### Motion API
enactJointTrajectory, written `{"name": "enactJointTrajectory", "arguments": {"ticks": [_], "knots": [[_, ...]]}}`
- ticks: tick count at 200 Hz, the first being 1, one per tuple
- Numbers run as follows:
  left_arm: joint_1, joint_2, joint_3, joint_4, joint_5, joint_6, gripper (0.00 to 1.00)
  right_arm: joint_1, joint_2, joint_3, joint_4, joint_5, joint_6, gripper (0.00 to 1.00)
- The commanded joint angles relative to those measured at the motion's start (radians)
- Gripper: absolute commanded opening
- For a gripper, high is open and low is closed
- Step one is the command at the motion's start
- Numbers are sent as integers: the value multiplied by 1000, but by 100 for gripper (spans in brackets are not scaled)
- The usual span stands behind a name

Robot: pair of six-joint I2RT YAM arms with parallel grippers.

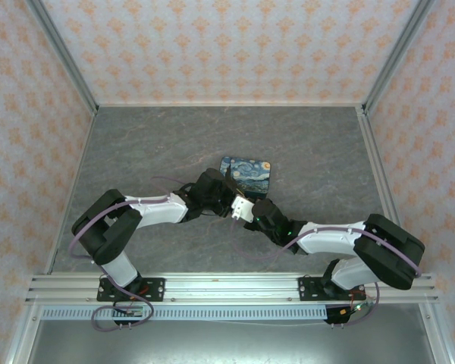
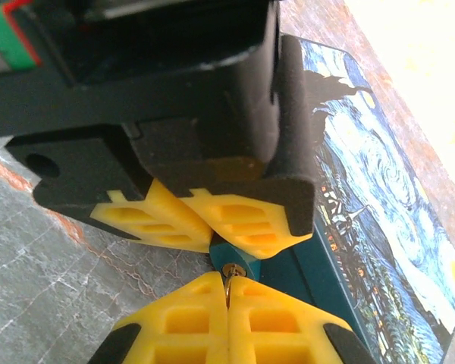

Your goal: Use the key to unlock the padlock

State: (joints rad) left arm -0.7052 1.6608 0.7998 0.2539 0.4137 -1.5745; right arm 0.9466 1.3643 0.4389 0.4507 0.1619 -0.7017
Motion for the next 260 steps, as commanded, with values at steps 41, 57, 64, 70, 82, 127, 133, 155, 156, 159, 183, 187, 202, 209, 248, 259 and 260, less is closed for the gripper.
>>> {"name": "enactJointTrajectory", "arguments": {"ticks": [41,57,64,70,82,127,133,155,156,159,183,187,202,209,248,259,260], "knots": [[-10,1,20,43,35,-16,0,1,38,24,123,-20,223,0],[-11,2,20,42,34,-16,0,1,63,21,150,-27,267,0],[-11,2,20,42,35,-16,0,1,72,21,159,-30,285,0],[-10,2,20,42,35,-16,0,0,77,22,164,-34,300,0],[-11,5,21,41,33,-15,0,-3,87,27,164,-37,343,0],[-11,23,23,37,30,-6,0,-6,110,40,168,-56,522,0],[-11,23,23,36,30,-4,0,-6,116,40,173,-56,540,0],[-11,29,24,34,27,8,10,-7,132,34,193,-56,601,0],[-11,29,23,33,27,8,11,-6,133,33,192,-55,604,0],[-11,28,23,31,26,10,13,-7,134,32,193,-55,611,0],[-11,25,17,34,23,14,23,-6,148,16,226,-53,681,0],[-11,25,16,35,23,14,25,-6,150,11,238,-53,695,0],[-11,23,15,31,21,16,34,-6,156,-7,269,-50,745,0],[-9,22,13,32,21,16,39,-7,158,-14,284,-53,762,0],[-5,8,-5,46,14,14,56,-6,173,-55,361,-64,850,0],[-2,-2,-11,42,9,20,59,-6,174,-65,379,-71,873,0],[-2,-3,-12,41,9,20,59,-6,174,-66,381,-71,874,0]]}}
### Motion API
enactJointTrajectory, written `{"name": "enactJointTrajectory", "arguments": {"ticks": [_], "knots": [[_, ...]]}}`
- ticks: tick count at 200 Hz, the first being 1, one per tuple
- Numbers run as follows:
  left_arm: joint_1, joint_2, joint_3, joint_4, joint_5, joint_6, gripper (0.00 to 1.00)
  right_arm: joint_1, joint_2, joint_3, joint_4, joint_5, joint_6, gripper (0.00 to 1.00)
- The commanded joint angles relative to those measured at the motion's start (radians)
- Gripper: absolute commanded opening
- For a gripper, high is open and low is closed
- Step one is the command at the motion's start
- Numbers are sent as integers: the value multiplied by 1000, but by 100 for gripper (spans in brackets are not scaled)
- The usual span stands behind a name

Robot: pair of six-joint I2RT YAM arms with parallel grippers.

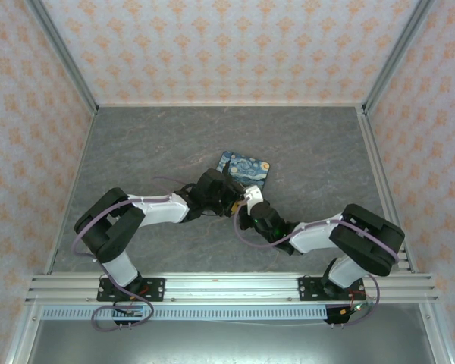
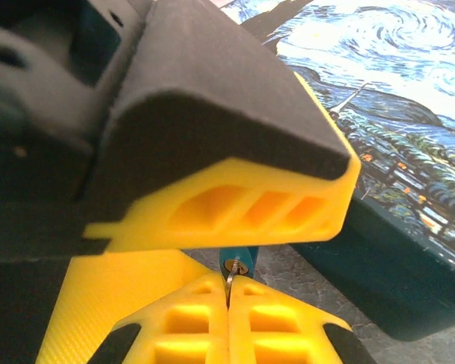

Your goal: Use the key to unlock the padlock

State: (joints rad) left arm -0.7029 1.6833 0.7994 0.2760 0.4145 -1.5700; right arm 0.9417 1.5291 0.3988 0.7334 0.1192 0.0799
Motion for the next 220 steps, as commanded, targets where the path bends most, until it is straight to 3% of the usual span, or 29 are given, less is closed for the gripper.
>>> {"name": "enactJointTrajectory", "arguments": {"ticks": [1,51,125,220], "knots": [[-4,-27,-12,19,7,17,60,-1,9,-27,100,-29,95,0],[34,-159,-23,-146,-60,139,72,-2,-30,-44,104,-53,228,0],[104,-394,-8,-423,-220,333,79,-3,-70,-72,124,-54,461,0],[111,-447,-8,-496,-285,381,80,-35,-82,-104,26,-48,822,0]]}}
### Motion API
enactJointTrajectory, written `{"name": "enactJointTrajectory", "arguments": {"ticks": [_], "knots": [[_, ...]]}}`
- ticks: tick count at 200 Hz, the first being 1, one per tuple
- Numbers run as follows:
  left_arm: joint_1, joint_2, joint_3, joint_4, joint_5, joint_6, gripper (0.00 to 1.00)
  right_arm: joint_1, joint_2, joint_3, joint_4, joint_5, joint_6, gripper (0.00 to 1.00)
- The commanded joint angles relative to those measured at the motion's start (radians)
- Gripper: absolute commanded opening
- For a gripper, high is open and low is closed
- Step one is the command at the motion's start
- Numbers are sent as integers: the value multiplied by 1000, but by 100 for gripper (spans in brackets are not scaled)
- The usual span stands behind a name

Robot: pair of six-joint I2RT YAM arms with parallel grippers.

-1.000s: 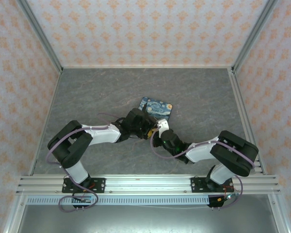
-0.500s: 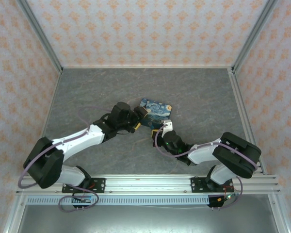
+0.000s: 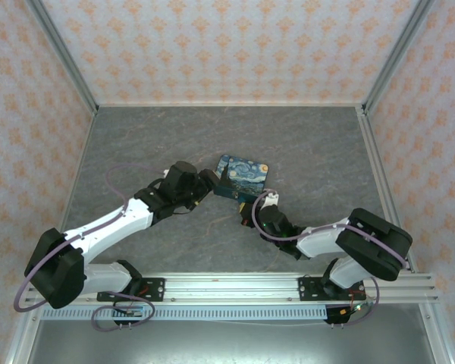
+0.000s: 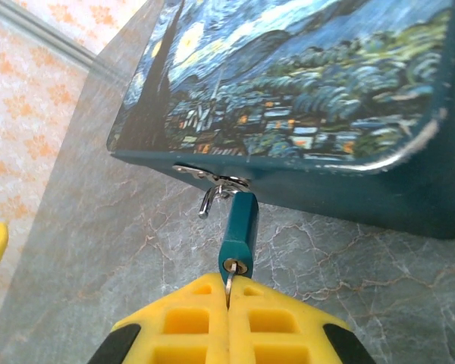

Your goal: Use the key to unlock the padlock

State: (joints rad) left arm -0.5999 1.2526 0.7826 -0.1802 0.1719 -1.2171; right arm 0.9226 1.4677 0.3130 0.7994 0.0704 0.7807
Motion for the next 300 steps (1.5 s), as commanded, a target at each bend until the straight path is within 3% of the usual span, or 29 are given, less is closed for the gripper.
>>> {"name": "enactJointTrajectory", "arguments": {"ticks": [1,28,92,158,199,224,264,300], "knots": [[8,-17,9,-40,-42,28,80,-17,-20,-19,-41,0,123,0],[8,-15,10,-44,-43,28,81,-39,-12,-22,-67,-31,165,1],[9,-14,9,-59,-60,49,81,-68,1,-26,-88,-81,201,18],[68,60,92,-102,-11,215,82,-73,-108,-29,-214,-34,129,37],[111,148,181,-134,54,359,82,-85,-263,-37,-334,-20,10,67],[134,224,252,-159,96,454,82,-101,-351,-62,-332,-49,-32,100],[174,381,345,-157,178,525,81,-179,-370,-93,-238,-222,-14,99],[202,488,411,-132,241,547,81,-191,-341,-64,-196,-313,-13,99]]}}
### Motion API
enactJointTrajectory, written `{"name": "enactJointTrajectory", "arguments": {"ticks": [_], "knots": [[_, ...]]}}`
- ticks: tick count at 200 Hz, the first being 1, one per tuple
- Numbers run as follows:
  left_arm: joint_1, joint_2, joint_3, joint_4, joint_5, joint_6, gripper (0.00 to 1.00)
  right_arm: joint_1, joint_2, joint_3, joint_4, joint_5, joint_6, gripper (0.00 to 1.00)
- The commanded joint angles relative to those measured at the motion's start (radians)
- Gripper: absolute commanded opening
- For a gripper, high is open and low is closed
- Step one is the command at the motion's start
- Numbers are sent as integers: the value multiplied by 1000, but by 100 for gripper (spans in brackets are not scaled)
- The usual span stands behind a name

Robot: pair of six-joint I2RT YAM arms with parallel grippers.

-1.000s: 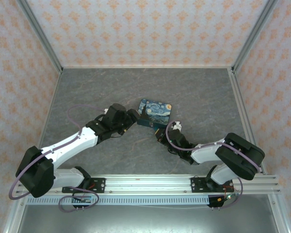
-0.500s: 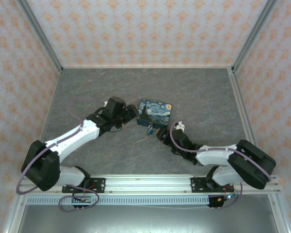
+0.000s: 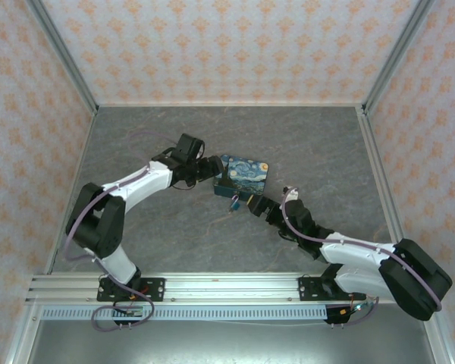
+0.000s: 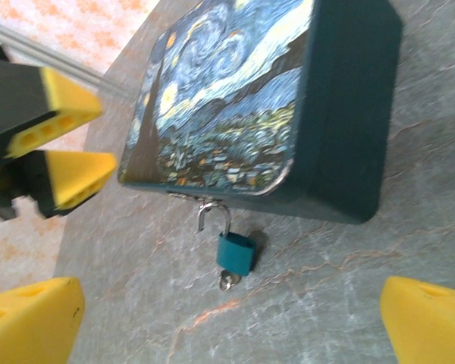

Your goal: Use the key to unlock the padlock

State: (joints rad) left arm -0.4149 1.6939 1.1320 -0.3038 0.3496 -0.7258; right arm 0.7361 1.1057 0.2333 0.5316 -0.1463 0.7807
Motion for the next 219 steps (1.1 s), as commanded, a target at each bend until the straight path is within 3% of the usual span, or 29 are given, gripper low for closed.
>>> {"name": "enactJointTrajectory", "arguments": {"ticks": [1,72,128,179,219], "knots": [[17,49,63,-10,65,55,81,-4,23,16,74,-99,-13,99],[18,134,59,-14,87,68,79,-15,248,120,203,-138,-26,99],[18,97,-65,-1,53,55,79,-116,397,179,293,-205,-51,99],[16,26,-227,77,57,-33,79,-158,414,215,258,-246,-133,99],[13,-18,-254,78,50,-56,79,-185,390,180,295,-289,-165,99]]}}
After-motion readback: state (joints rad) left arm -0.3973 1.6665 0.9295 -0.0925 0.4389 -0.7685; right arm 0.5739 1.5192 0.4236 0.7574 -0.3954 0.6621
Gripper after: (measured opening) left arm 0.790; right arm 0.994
